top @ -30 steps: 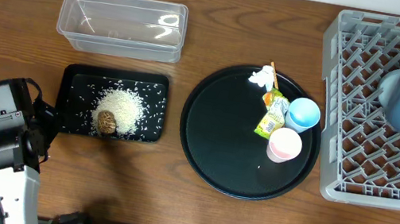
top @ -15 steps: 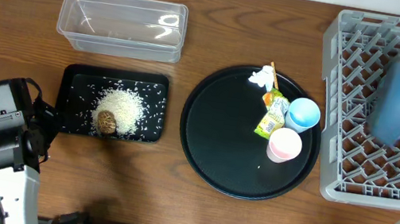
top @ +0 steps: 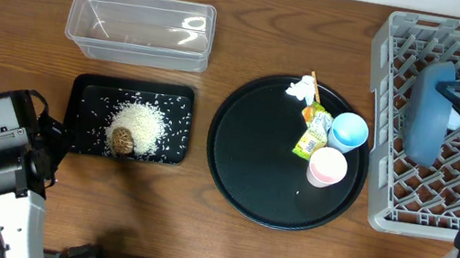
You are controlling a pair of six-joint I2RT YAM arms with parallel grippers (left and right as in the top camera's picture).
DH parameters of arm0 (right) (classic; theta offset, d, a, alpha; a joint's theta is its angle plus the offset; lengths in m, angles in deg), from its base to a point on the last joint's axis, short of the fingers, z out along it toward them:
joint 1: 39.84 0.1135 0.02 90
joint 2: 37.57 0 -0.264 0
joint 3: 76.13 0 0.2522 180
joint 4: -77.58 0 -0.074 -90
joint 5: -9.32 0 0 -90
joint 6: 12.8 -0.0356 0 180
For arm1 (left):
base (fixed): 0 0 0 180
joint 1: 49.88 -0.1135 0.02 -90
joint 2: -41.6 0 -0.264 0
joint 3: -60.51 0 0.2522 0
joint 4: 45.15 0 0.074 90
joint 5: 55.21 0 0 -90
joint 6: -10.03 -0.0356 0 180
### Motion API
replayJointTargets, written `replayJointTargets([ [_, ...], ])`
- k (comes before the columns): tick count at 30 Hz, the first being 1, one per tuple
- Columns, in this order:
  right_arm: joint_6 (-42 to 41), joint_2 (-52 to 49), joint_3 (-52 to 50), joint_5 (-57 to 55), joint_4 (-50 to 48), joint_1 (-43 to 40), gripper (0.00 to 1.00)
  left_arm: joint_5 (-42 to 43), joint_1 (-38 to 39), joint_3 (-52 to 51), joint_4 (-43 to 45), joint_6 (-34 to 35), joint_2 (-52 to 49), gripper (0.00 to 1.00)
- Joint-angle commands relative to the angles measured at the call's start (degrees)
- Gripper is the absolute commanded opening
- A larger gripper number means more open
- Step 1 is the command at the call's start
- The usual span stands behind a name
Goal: Sort waste into correct bins and load items into the dishwasher rack
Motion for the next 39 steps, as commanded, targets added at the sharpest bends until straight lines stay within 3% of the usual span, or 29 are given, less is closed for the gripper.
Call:
replayJointTargets([
  [1, 0.8, 1.4, -0.6, -2.4, -0.5, -1.5, 0.01, -0.5, -0.2, 0.1, -0.2, 0.5, -0.1, 0.98],
  [16, -1.7, 1.4, -0.7, -10.3, -1.9, -7.3, 0.01, -0.5, -0.2, 0.1, -0.1, 0.5, -0.1, 0.98],
  [22, -9.4, 1.4, -0.6, -17.3, -6.1, -7.8, 0.02, -0.5, -0.2, 0.1, -0.2, 0.5, -0.1, 0.98],
  [28, -20.2, 1.4, 1.3, -36.6, -9.5, -9.4, 0.04, -0.5, -0.2, 0.1, -0.1, 0.5, -0.1, 0.98],
  [32, -26.9, 1.5, 3.9, -49.7, -9.9, -9.6, 0.13, -0.5, -0.2, 0.1, -0.2, 0.5, -0.1, 0.98],
  [39, -30.9, 1.9, 7.8, -56.9, -8.2, -9.4, 0.20, -0.5, -0.2, 0.1, -0.2, 0.5, -0.1, 0.98],
])
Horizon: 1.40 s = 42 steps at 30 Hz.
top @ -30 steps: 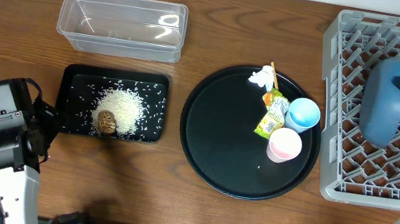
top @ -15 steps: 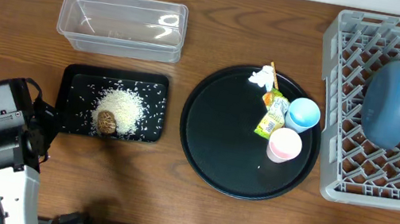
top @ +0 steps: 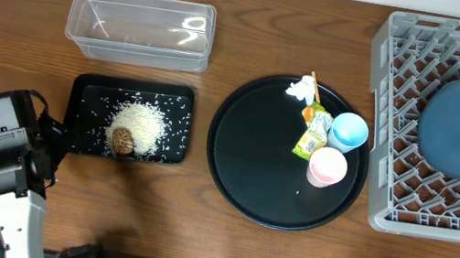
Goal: Sort waste into correct bins and load items into the dishwasher rack
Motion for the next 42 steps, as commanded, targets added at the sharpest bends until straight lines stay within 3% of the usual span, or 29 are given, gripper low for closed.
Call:
replayJointTargets([
  [1, -3.8, -1.7, -0.5, -14.9, 1.3, -0.3, 0.20, -0.5, -0.2, 0.1, -0.1, 0.5, 0.0, 0.98],
  [5, -4.9, 1.5, -0.4, -16.0, 0.9, -0.2, 0.21, -0.5, -0.2, 0.1, -0.1, 0.5, 0.0, 0.98],
  [8, -5.3, 4.6, -0.4, -16.0, 0.4, -0.2, 0.35, -0.5, -0.2, 0.1, -0.1, 0.5, 0.0, 0.98],
  [9, -5.3, 5.7, -0.4, -16.0, 0.3, -0.1, 0.45, -0.5, -0.2, 0.1, -0.1, 0.5, 0.0, 0.98],
  [10, -5.3, 7.1, -0.4, -16.0, 0.2, 0.1, 0.65, -0.5, -0.2, 0.1, -0.1, 0.5, 0.0, 0.98],
  [11, -5.3, 8.2, -0.4, -15.9, 0.2, 0.3, 0.95, -0.5, -0.2, 0.1, -0.1, 0.5, 0.0, 0.98],
  [12, -5.3, 9.1, -0.4, -15.9, 0.2, 0.6, 0.99, -0.5, -0.2, 0.1, -0.1, 0.5, 0.0, 0.98],
  [22, -4.6, 14.6, -0.5, -11.9, 0.2, 8.2, 0.99, -0.5, -0.2, 0.1, -0.1, 0.5, 0.0, 0.98],
  [29, 1.7, 14.6, -0.7, -6.0, 0.4, 20.8, 0.99, -0.5, -0.2, 0.1, -0.1, 0.5, 0.0, 0.98],
  [42, -0.3, 12.5, -1.6, -16.8, -2.6, 46.0, 0.99, -0.5, -0.2, 0.1, -0.1, 0.5, 0.0, 0.98],
])
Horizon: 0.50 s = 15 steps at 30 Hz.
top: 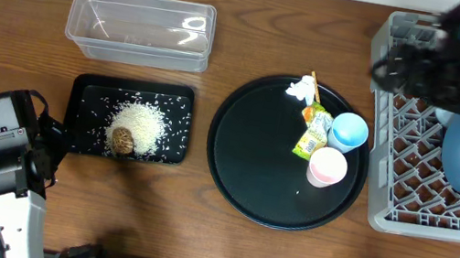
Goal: Sort waste into correct bins and load items into the dishwasher rack
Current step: 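Open the right gripper and raise it above the rack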
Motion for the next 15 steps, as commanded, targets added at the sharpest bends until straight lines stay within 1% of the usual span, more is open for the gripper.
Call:
replayJointTargets([
  [1, -2.1, -1.9, -1.4, -6.6, 0.0, 4.9, 0.99, -0.5, -0.2, 0.1, -0.2, 0.5, -0.1, 0.98],
  [5, -8.3, -3.8, -3.1, -16.2, -0.3, 8.8, 0.99, -0.5, -0.2, 0.1, -0.2, 0.5, -0.1, 0.98],
  [7, -9.9, -4.6, -4.0, -18.9, -0.7, 9.7, 0.99, -0.5, -0.2, 0.1, -0.2, 0.5, -0.1, 0.98],
  [15, -10.2, -8.1, -4.8, -18.7, -1.3, 9.9, 0.99, -0.5, -0.2, 0.1, -0.2, 0.5, -0.1, 0.98],
])
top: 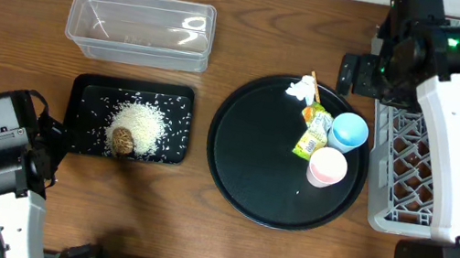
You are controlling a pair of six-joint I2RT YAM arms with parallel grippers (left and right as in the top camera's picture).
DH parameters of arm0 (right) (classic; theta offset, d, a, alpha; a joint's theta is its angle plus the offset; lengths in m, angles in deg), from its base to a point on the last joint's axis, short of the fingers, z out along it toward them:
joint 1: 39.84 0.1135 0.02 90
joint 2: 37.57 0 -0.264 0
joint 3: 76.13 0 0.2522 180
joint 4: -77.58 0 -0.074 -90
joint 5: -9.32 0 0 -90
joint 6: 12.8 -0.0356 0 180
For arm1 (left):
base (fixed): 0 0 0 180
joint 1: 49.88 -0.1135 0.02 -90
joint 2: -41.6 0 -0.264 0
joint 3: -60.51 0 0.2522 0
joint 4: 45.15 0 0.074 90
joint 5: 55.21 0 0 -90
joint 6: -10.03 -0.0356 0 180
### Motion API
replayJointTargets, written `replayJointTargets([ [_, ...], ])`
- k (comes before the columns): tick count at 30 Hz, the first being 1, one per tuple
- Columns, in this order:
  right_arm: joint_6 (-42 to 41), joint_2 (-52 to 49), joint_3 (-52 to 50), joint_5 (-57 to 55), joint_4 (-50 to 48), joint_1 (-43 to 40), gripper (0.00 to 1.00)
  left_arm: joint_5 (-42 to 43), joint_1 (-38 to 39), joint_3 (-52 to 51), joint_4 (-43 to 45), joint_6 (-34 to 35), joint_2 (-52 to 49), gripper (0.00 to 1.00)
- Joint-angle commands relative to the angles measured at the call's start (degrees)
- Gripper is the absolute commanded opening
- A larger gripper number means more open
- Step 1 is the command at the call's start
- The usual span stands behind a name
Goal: Sort waste into correct bins and load items into the dishwasher rack
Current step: 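Open the right gripper and raise it above the rack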
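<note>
A round black tray [251, 169] holds a crumpled white napkin [301, 89], a green-yellow wrapper [309, 142], a blue cup [349, 131] and a pink cup [328, 167]. The grey dishwasher rack [385, 200] stands at the right, with a blue bowl inside it, mostly behind my right arm. My right gripper [354, 75] hovers at the rack's left edge, just right of the napkin, jaws apart and holding nothing. My left gripper [1, 144] rests at the lower left, its fingers hidden.
A clear plastic bin [139, 29] sits at the back left. In front of it a black rectangular tray [88, 93] carries scattered rice [140, 122] and a brown lump [122, 141]. The table's front edge runs along the bottom.
My right arm has swung further left, from over the rack's top-left part to its left edge beside the round tray. The bowl stays in the rack. The left arm is unchanged.
My right gripper first held the blue bowl on edge over the rack. Then the bowl lay in the rack with the gripper out of view. After that the arm reached across the rack, and now its gripper sits by the tray's napkin.
</note>
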Motion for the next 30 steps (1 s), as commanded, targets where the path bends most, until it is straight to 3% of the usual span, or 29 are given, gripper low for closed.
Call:
replayJointTargets([
  [1, -1.6, -0.8, -0.3, -1.3, -0.2, 0.5, 0.99, -0.5, -0.2, 0.1, -0.1, 0.5, -0.1, 0.98],
  [26, -1.6, -0.9, -0.3, -1.1, -0.5, 0.5, 0.99, -0.3, -0.2, 0.1, 0.5, 1.9, -0.1, 0.98],
  [30, -1.6, -0.9, -0.3, -1.1, -0.5, 0.5, 0.99, 8.2, -0.2, 0.1, -0.2, 3.5, -0.1, 0.98],
])
